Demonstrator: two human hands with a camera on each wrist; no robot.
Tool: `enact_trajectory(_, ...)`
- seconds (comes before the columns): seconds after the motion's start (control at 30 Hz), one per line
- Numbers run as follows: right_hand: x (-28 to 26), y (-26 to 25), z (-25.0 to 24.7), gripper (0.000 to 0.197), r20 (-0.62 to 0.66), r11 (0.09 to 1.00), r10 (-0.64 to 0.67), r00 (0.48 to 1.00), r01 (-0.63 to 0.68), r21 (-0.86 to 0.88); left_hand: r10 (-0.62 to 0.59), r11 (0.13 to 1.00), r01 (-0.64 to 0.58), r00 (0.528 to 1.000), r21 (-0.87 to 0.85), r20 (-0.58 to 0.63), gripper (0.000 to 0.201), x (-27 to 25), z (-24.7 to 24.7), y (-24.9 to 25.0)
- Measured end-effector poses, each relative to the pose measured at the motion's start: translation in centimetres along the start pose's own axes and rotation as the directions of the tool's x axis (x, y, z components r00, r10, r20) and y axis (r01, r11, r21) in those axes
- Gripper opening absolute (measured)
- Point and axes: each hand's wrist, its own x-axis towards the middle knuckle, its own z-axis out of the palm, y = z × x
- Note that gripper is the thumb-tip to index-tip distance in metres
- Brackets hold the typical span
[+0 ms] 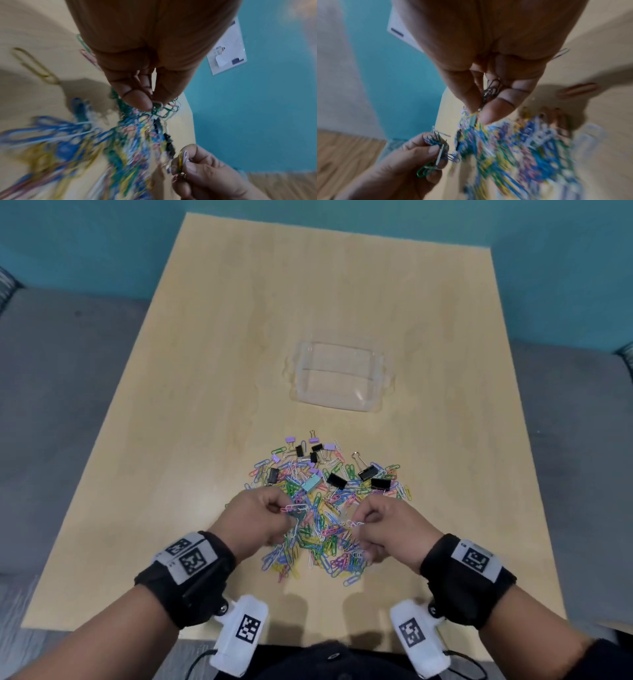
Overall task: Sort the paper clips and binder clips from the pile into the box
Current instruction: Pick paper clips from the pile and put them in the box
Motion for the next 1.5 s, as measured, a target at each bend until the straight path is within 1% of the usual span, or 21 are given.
enact_trajectory(0.13, 1.9, -4.1, -2.3, 0.023, -0.016, 0.989, -0.077, 0.997, 0.078, 0.125, 0.047, 0.988, -0.046, 0.999, -0.149, 0.007, 0.020, 2.3, -1.4, 4.1)
enact_trajectory(0.27, 4.6, -10.5, -4.8, 0.018, -0.118, 0.970, -0.194, 0.974, 0.208, 0.122, 0.148, 0.976, -0.157, 0.987, -0.154, -0.069, 0.015, 6.4, -2.6, 9.4)
enact_trajectory(0.4, 7.5, -15.4, -6.5, 0.022, -0.229, 0.960, -0.278, 0.933, 0.275, -0.046, 0.242, 0.965, -0.255, 0.954, -0.058, -0.175, 0.014, 10.7, -3.3, 13.9)
enact_trajectory(0.5, 9.5, -17.8, -7.2, 0.018, -0.286, 0.927, -0.342, 0.895, 0.272, -0.259, 0.328, 0.943, -0.307, 0.919, 0.125, -0.219, 0.011, 13.1, -3.3, 16.3)
enact_trajectory(0.63, 11.4, -19.4, -7.2, 0.012, -0.284, 0.835, -0.381, 0.880, 0.196, -0.514, 0.399, 0.871, -0.311, 0.899, 0.380, -0.179, 0.012, 14.9, -2.3, 17.6)
enact_trajectory(0.7, 11.7, -19.5, -7.3, 0.010, -0.261, 0.818, -0.349, 0.900, 0.157, -0.553, 0.379, 0.871, -0.305, 0.916, 0.385, -0.132, 0.014, 15.3, -2.0, 17.4)
enact_trajectory(0.77, 11.4, -18.9, -7.8, 0.028, -0.258, 0.785, -0.341, 0.904, 0.122, -0.608, 0.333, 0.922, -0.293, 0.933, 0.253, -0.133, 0.022, 15.1, -2.3, 16.6)
enact_trajectory(0.8, 10.8, -18.3, -8.1, 0.032, -0.269, 0.769, -0.372, 0.888, 0.132, -0.625, 0.318, 0.944, -0.296, 0.936, 0.149, -0.153, 0.025, 14.5, -2.6, 16.1)
enact_trajectory(0.83, 9.9, -17.5, -8.4, 0.031, -0.281, 0.756, -0.422, 0.862, 0.164, -0.634, 0.312, 0.950, -0.307, 0.934, 0.057, -0.175, 0.026, 13.5, -3.0, 15.5)
enact_trajectory(0.9, 7.4, -14.6, -8.6, 0.017, -0.292, 0.744, -0.506, 0.812, 0.239, -0.624, 0.312, 0.948, -0.317, 0.933, -0.003, -0.182, 0.024, 10.7, -3.8, 13.5)
enact_trajectory(0.93, 6.1, -12.5, -8.4, 0.007, -0.278, 0.753, -0.509, 0.815, 0.265, -0.602, 0.303, 0.952, -0.306, 0.941, 0.001, -0.150, 0.022, 9.1, -4.0, 12.0)
enact_trajectory(0.97, 4.7, -10.1, -8.2, 0.001, -0.235, 0.771, -0.482, 0.844, 0.281, -0.572, 0.273, 0.962, -0.274, 0.958, -0.003, -0.083, 0.020, 7.3, -4.2, 10.0)
enact_trajectory(1.0, 3.3, -7.7, -7.6, 0.004, -0.164, 0.797, -0.420, 0.892, 0.276, -0.537, 0.214, 0.977, -0.213, 0.977, -0.022, 0.023, 0.017, 5.5, -4.1, 7.7)
enact_trajectory(1.03, 1.9, -5.3, -6.8, 0.010, -0.072, 0.824, -0.341, 0.937, 0.260, -0.503, 0.136, 0.990, -0.131, 0.979, -0.045, 0.154, 0.012, 3.7, -3.8, 5.3)
enact_trajectory(1.07, 0.7, -3.1, -5.9, 0.018, 0.027, 0.840, -0.260, 0.965, 0.239, -0.488, 0.054, 0.998, -0.045, 0.958, -0.040, 0.281, 0.009, 2.1, -3.2, 3.1)
enact_trajectory(1.13, -1.2, 0.6, -3.6, 0.020, 0.212, 0.844, -0.119, 0.970, 0.211, -0.493, -0.075, 0.996, 0.047, 0.887, 0.072, 0.455, 0.013, 0.0, -1.8, -0.6)
enact_trajectory(1.2, -2.1, 2.6, -1.1, 0.021, 0.345, 0.879, 0.002, 0.939, 0.163, -0.448, -0.142, 0.986, 0.078, 0.844, 0.145, 0.518, 0.018, -1.3, 0.1, -2.8)
enact_trajectory(1.27, -1.9, 3.3, 1.0, 0.016, 0.404, 0.896, 0.055, 0.913, 0.133, -0.423, -0.131, 0.989, 0.073, 0.848, 0.132, 0.514, 0.015, -1.8, 1.8, -3.5)
enact_trajectory(1.33, -1.1, 3.0, 2.6, 0.008, 0.378, 0.898, 0.035, 0.925, 0.137, -0.418, -0.052, 0.998, 0.030, 0.899, 0.058, 0.436, 0.010, -1.6, 3.3, -3.6)
enact_trajectory(1.4, -0.4, 2.5, 3.8, 0.009, 0.297, 0.927, -0.018, 0.955, 0.127, -0.353, 0.018, 1.000, -0.025, 0.952, 0.018, 0.306, 0.012, -1.1, 3.8, -3.2)
enact_trajectory(1.5, -0.1, 2.2, 4.4, 0.005, 0.121, 0.968, -0.135, 0.983, 0.157, -0.197, 0.119, 0.993, -0.119, 0.981, -0.008, 0.151, 0.008, -0.8, 3.2, -2.4)
